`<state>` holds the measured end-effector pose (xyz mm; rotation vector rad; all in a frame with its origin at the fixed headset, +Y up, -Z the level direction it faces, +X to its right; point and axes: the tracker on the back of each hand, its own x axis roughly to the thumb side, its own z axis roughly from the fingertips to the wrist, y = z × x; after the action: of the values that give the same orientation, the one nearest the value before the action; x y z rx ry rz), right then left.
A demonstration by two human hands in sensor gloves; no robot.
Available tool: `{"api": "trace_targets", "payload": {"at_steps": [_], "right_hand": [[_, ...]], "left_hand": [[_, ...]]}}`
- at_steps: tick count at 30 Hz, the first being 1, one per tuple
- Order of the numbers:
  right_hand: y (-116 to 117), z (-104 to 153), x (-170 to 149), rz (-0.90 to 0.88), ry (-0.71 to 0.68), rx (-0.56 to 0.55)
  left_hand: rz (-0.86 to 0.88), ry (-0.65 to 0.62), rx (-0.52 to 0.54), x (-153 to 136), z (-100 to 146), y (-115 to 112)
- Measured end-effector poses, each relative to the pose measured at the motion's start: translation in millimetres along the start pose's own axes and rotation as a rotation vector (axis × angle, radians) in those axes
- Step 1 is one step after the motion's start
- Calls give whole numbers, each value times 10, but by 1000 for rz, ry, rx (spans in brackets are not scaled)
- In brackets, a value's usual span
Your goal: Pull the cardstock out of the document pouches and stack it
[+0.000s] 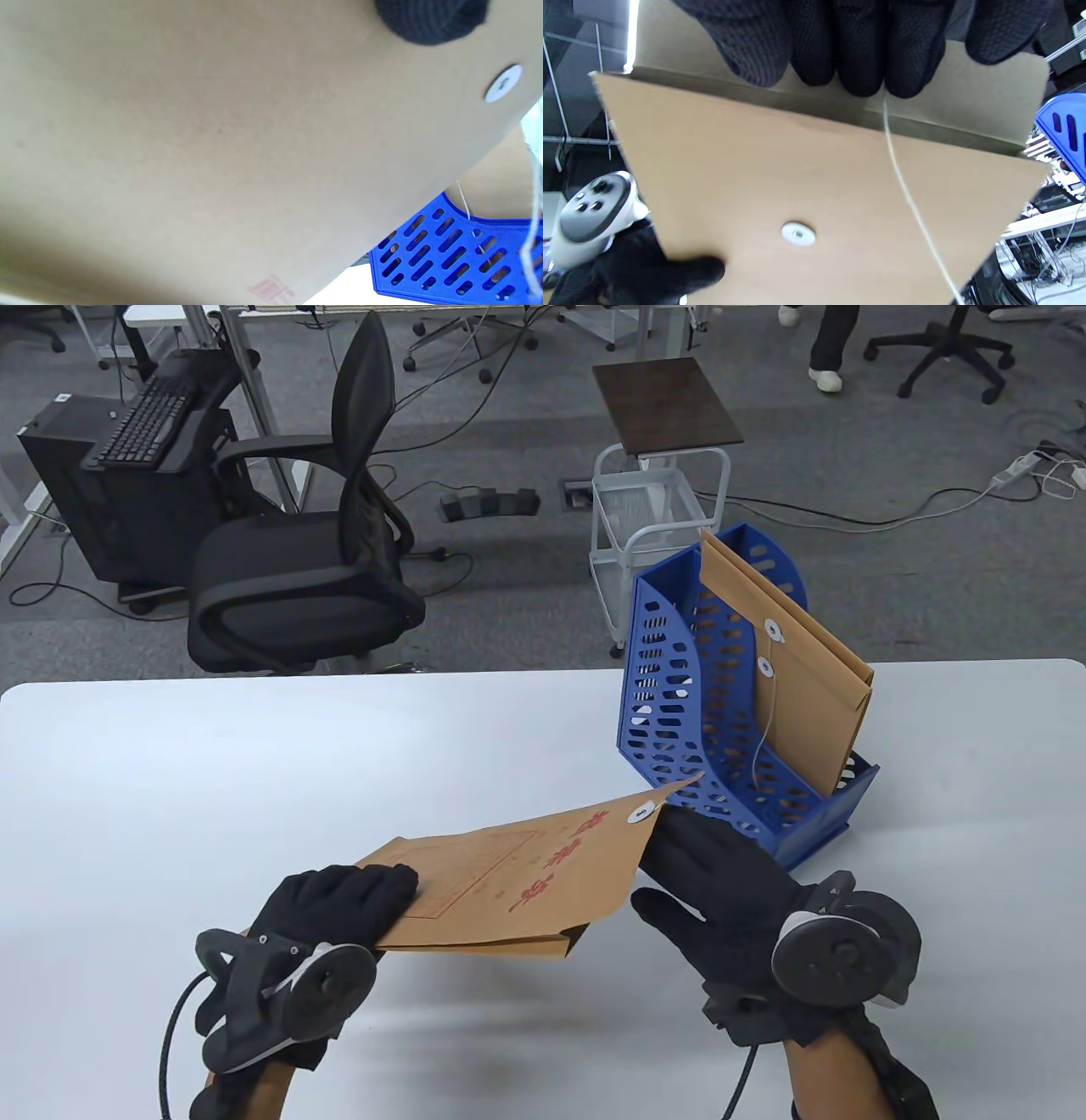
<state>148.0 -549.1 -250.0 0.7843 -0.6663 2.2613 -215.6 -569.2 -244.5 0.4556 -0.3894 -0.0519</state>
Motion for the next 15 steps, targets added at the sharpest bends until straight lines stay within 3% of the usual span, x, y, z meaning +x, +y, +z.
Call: {"api": "trace_targets", "payload": {"at_steps": [3, 6, 10, 13, 15], "right_hand": [[32, 7, 67, 69, 38, -71], [101, 14, 189, 248, 28, -88], [205, -1, 286, 327, -2, 55], [248, -5, 337, 331, -55, 74], [292, -13, 373, 323, -106, 158]], "left_hand": [[-36, -32, 59, 40, 14, 51], [-32, -12, 89, 27, 14, 77], [29, 78, 79, -108, 10, 110], [21, 73, 83, -138, 31, 131], [-7, 42, 97, -126, 52, 151]]}}
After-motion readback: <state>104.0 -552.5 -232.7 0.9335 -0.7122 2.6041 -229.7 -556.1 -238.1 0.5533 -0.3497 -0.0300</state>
